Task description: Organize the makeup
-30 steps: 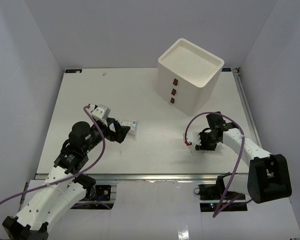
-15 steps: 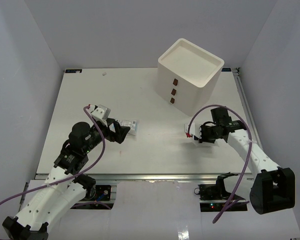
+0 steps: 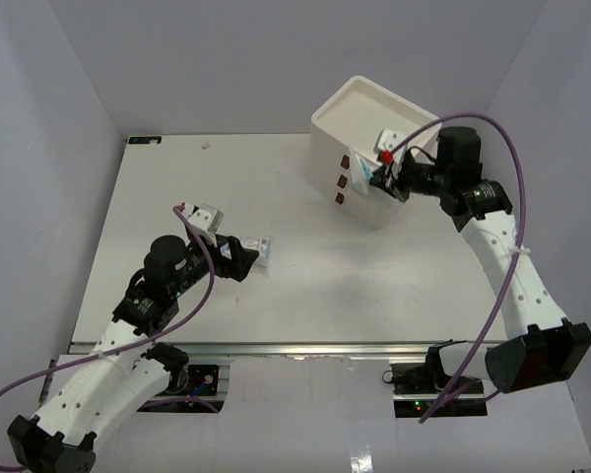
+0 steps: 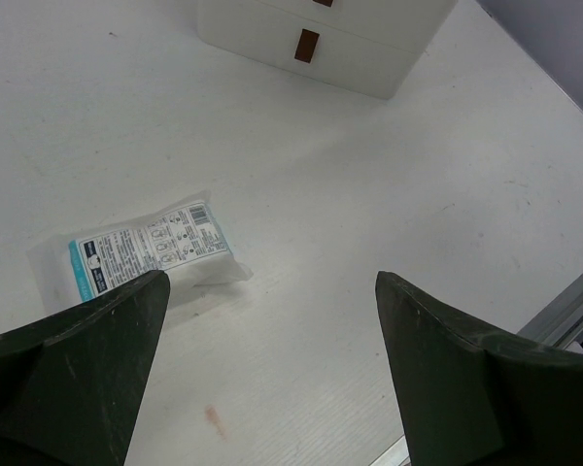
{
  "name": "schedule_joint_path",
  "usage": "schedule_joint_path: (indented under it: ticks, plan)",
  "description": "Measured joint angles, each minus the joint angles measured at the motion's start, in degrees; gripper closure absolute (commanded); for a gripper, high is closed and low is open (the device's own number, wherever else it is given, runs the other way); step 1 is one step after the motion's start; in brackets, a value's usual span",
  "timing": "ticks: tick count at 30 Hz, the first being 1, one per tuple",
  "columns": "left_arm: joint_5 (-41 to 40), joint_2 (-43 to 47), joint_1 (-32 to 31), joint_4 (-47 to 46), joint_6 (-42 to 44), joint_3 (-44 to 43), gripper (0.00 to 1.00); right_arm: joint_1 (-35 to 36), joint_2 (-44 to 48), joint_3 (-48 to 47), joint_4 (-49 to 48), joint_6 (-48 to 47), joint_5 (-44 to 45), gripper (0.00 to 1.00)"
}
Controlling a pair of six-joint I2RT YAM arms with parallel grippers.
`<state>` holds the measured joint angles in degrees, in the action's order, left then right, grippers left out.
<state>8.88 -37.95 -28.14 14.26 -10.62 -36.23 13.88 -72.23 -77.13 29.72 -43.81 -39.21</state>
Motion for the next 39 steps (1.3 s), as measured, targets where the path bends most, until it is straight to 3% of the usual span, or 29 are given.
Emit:
schedule_joint_path:
  ticks: [6, 11, 13, 15, 19, 23, 28, 30, 33, 36, 39]
  plan:
    - [-0.8, -0.6, 0.0, 0.3, -0.5, 0.0, 0.02, 0.0, -9.4, -12.0, -10.6, 15.8, 13.8, 0.92]
    - [-1.2, -1.4, 0.0, 0.3, -1.0, 0.0, 0.02, 0.0, -16.3, -18.0, -16.8, 21.1, 31.5, 0.89]
    - [-1.3, -1.8, 0.0, 0.4, -1.2, 0.0, 0.02, 0.0, -18.9, -19.2, -18.9, 21.7, 36.9, 0.78]
    - [-1.5, -2.0, 0.0, 0.4, -1.3, 0.0, 0.02, 0.0, -21.3, -19.3, -21.0, 22.1, 42.2, 0.55]
    - [-1.8, -2.1, 0.0, 0.4, -1.5, 0.0, 0.02, -0.1, -25.1, -19.0, -22.7, 22.0, 48.3, 0.20]
    - [-2.2, -2.6, 0.0, 0.4, -2.3, 0.0, 0.02, -0.3, -25.5, -17.5, -23.1, 22.3, 49.6, 0.11]
    - [-2.4, -5.3, 0.0, 0.5, -4.5, 0.0, 0.04, -0.3, -20.0, -14.3, -22.5, 23.4, 44.8, 0.04]
    - [-2.5, -6.8, 0.0, 0.7, -5.7, 0.0, 0.10, -0.4, -16.1, -12.9, -21.2, 23.3, 40.1, 0.04]
    - [-2.5, -9.9, 0.3, 0.8, -8.7, 0.0, 0.22, -0.7, -6.7, -8.3, -18.0, 20.3, 24.4, 0.06]
    - [-2.5, -15.4, 1.0, 0.8, -13.6, 0.0, 0.22, -0.5, 2.9, -0.2, -15.1, 17.4, 8.4, 0.06]
    - [-3.2, -21.0, 2.1, 1.9, -19.0, -0.1, 0.19, -0.1, 8.4, 8.4, -13.1, 15.0, -1.6, 0.06]
